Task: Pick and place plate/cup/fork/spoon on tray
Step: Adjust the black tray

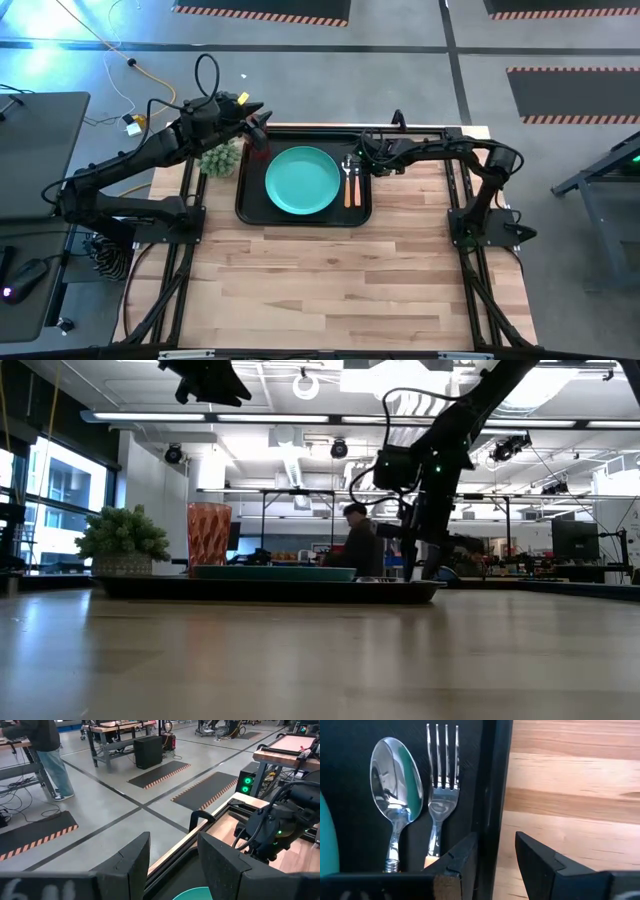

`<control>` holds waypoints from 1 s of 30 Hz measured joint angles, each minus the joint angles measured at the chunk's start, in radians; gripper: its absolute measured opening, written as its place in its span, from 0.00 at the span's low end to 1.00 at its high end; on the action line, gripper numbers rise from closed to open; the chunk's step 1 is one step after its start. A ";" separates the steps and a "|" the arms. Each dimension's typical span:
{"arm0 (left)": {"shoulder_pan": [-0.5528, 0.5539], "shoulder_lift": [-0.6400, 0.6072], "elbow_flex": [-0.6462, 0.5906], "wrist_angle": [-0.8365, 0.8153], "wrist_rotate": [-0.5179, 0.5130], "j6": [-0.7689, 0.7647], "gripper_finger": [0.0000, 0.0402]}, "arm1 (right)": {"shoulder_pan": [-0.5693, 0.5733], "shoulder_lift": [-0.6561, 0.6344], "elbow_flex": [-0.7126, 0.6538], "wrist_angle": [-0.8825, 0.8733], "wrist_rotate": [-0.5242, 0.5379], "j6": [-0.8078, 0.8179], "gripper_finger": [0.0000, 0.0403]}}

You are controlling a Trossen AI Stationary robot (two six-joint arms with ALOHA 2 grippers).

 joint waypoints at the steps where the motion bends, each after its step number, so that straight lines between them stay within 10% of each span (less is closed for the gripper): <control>1: 0.000 0.000 0.000 0.000 0.000 0.000 0.39 | 0.000 0.006 0.001 0.003 0.000 0.000 0.31; 30: 0.000 0.000 0.000 0.000 0.000 0.002 0.39 | -0.003 0.020 0.001 0.007 0.010 0.073 0.15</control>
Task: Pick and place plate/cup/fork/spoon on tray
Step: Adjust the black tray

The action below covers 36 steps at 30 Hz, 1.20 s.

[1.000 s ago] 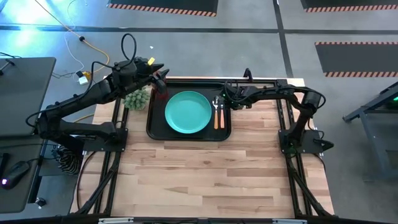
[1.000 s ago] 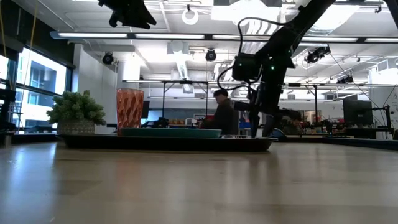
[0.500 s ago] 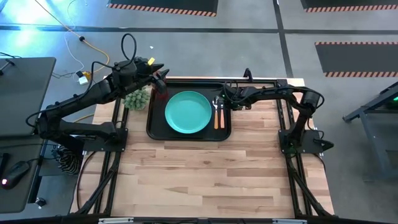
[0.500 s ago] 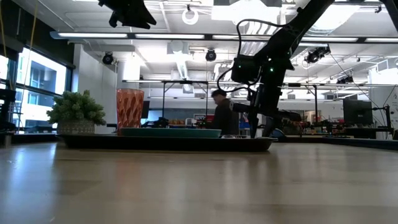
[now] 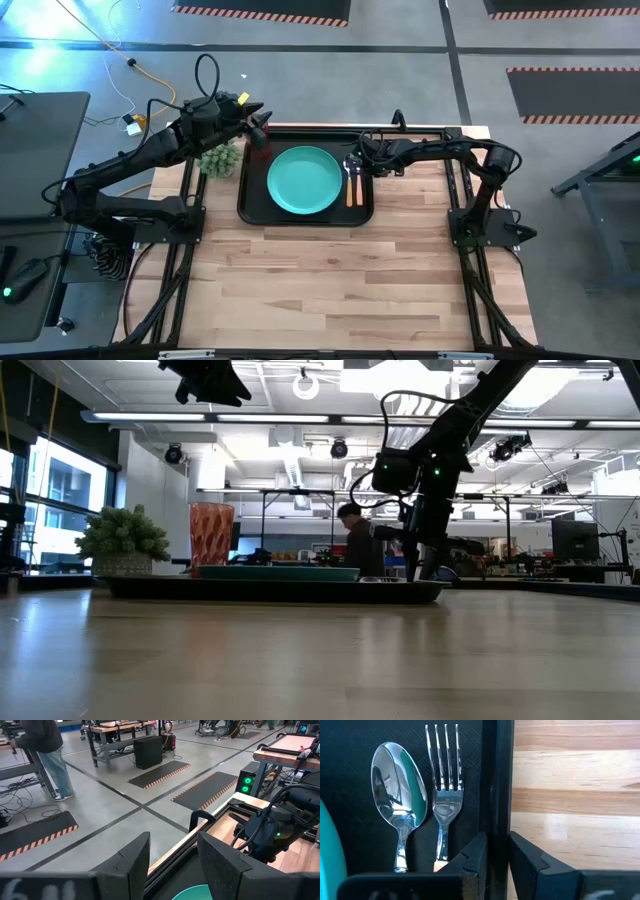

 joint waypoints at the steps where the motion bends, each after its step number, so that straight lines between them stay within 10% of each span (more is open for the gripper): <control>1: 0.000 0.000 0.000 0.000 0.000 0.000 0.39 | 0.000 0.000 0.000 0.000 0.004 0.000 0.14; 36: 0.000 0.000 0.000 -0.030 0.000 -0.002 0.39 | -0.025 -0.002 0.002 -0.135 0.056 -0.002 0.14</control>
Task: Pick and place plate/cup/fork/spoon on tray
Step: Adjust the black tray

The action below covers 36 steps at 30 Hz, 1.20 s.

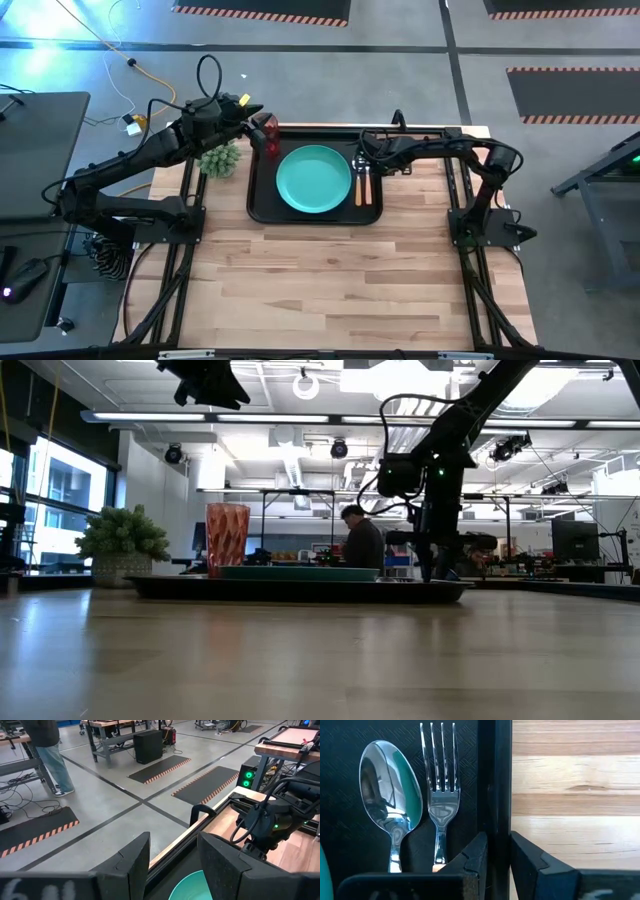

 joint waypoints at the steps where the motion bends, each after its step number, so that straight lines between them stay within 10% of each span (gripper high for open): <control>1: 0.000 0.000 0.000 0.000 0.000 0.000 0.39 | -0.002 0.000 0.000 -0.002 -0.003 0.000 0.14; 36: 0.000 0.000 0.000 0.000 0.000 -0.018 0.39 | -0.042 -0.049 -0.031 -0.088 0.012 -0.026 0.14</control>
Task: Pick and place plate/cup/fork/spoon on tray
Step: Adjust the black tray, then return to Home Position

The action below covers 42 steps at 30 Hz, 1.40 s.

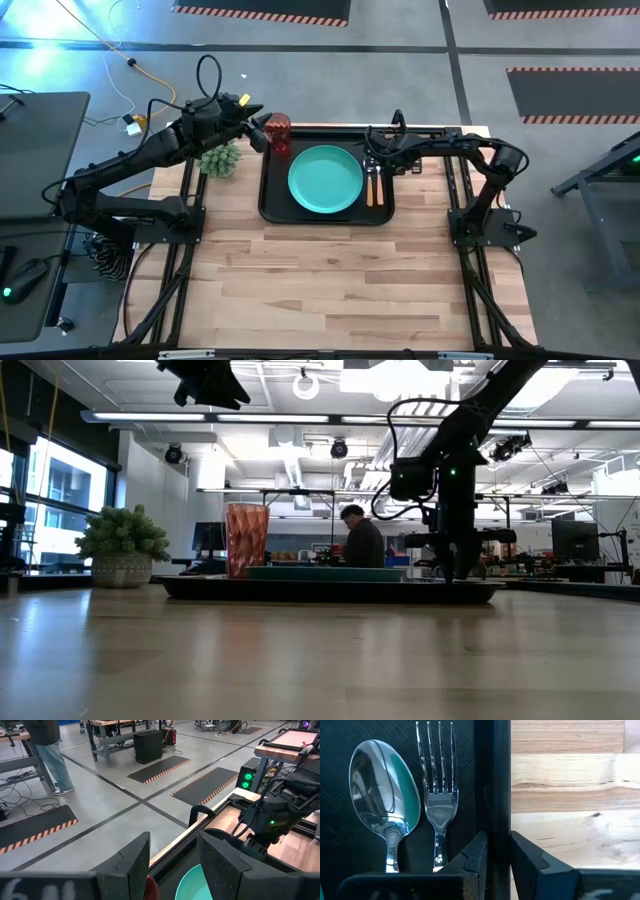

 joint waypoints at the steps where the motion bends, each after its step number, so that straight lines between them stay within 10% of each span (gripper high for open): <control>1: 0.000 0.000 0.000 0.000 0.000 0.000 0.39 | 0.000 0.000 0.000 0.004 0.001 0.000 0.14; 33: 0.000 0.000 0.000 0.000 0.001 -0.001 0.39 | 0.000 -0.111 0.000 0.019 -0.022 -0.029 0.33; 42: -0.023 0.000 0.000 -0.028 0.337 -0.071 0.39 | 0.039 -0.300 0.000 0.118 -0.011 -0.133 0.33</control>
